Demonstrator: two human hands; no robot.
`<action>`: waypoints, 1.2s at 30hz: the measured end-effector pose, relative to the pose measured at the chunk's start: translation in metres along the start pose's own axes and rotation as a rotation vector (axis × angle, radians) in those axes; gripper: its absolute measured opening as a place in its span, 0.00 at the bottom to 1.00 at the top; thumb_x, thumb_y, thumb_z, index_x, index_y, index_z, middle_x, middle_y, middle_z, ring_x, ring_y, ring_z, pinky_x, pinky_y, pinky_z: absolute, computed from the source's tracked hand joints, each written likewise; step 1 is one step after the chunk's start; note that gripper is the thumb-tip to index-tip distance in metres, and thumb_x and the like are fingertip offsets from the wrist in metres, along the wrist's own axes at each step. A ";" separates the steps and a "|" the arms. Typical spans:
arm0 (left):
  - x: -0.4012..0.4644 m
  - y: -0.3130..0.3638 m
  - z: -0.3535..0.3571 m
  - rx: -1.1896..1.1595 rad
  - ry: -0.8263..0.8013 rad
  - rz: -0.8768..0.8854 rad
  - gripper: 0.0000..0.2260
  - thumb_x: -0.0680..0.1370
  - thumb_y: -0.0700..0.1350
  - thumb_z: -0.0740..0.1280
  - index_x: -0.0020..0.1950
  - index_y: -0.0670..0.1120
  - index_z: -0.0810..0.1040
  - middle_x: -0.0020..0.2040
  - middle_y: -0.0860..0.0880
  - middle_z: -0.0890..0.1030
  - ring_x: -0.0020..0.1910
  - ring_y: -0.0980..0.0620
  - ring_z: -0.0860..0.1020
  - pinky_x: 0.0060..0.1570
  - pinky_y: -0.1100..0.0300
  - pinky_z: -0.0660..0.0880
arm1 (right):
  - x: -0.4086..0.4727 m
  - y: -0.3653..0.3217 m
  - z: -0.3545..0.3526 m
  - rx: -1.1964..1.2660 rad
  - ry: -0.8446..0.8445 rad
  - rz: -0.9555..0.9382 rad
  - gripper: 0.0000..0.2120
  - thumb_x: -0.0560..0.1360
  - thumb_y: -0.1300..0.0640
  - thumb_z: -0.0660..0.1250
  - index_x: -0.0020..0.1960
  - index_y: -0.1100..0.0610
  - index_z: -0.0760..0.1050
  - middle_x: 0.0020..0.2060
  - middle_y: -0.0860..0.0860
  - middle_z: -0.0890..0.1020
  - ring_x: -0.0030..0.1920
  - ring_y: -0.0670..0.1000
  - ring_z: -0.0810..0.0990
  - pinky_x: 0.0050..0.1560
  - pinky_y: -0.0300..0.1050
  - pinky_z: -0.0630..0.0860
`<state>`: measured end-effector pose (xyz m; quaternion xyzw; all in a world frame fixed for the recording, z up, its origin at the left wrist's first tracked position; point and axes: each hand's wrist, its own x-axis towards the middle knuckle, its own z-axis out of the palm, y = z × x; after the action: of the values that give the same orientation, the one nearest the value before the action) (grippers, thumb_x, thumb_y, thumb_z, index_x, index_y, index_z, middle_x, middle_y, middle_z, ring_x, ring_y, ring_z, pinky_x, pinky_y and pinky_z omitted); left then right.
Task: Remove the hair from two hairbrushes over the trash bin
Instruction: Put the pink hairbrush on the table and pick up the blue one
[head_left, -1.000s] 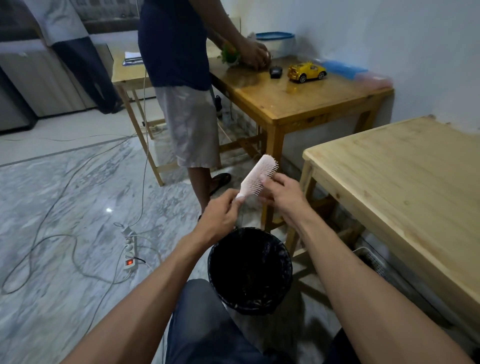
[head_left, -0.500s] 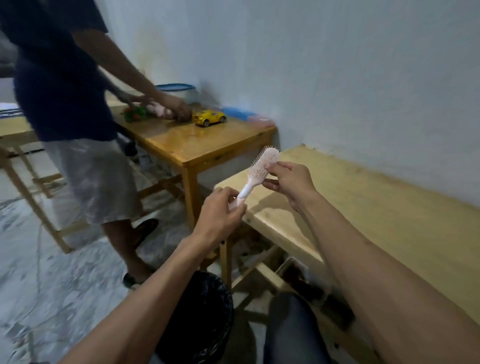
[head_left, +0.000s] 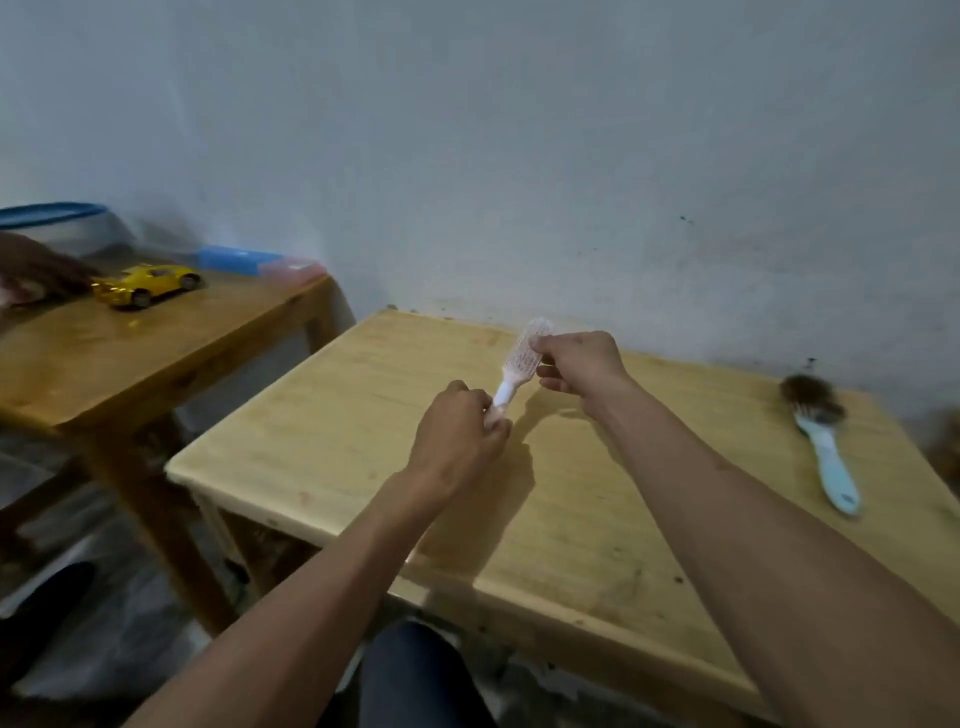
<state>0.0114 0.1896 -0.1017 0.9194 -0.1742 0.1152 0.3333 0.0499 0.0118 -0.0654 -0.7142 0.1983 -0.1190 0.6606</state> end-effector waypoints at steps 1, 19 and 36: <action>0.006 0.006 0.009 -0.005 -0.021 0.005 0.09 0.76 0.46 0.70 0.46 0.40 0.83 0.43 0.46 0.74 0.39 0.47 0.73 0.36 0.55 0.63 | 0.007 0.004 -0.009 -0.004 0.019 0.011 0.09 0.75 0.57 0.77 0.47 0.63 0.82 0.42 0.56 0.85 0.37 0.52 0.85 0.46 0.49 0.86; 0.085 0.056 0.096 -0.002 -0.163 0.015 0.13 0.77 0.48 0.67 0.38 0.40 0.80 0.37 0.45 0.77 0.33 0.47 0.73 0.28 0.58 0.60 | 0.100 0.028 -0.063 -0.242 0.207 0.095 0.10 0.75 0.56 0.76 0.47 0.64 0.83 0.39 0.59 0.88 0.32 0.55 0.86 0.46 0.52 0.87; 0.087 0.072 0.099 0.158 -0.042 0.019 0.26 0.78 0.62 0.65 0.61 0.41 0.80 0.58 0.41 0.78 0.54 0.43 0.76 0.48 0.49 0.75 | 0.090 0.014 -0.088 -0.355 0.166 0.114 0.16 0.81 0.50 0.68 0.51 0.63 0.83 0.39 0.58 0.86 0.31 0.54 0.80 0.36 0.47 0.78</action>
<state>0.0714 0.0519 -0.1066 0.9433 -0.1803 0.1124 0.2550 0.0902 -0.1078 -0.0787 -0.7948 0.3099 -0.1031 0.5115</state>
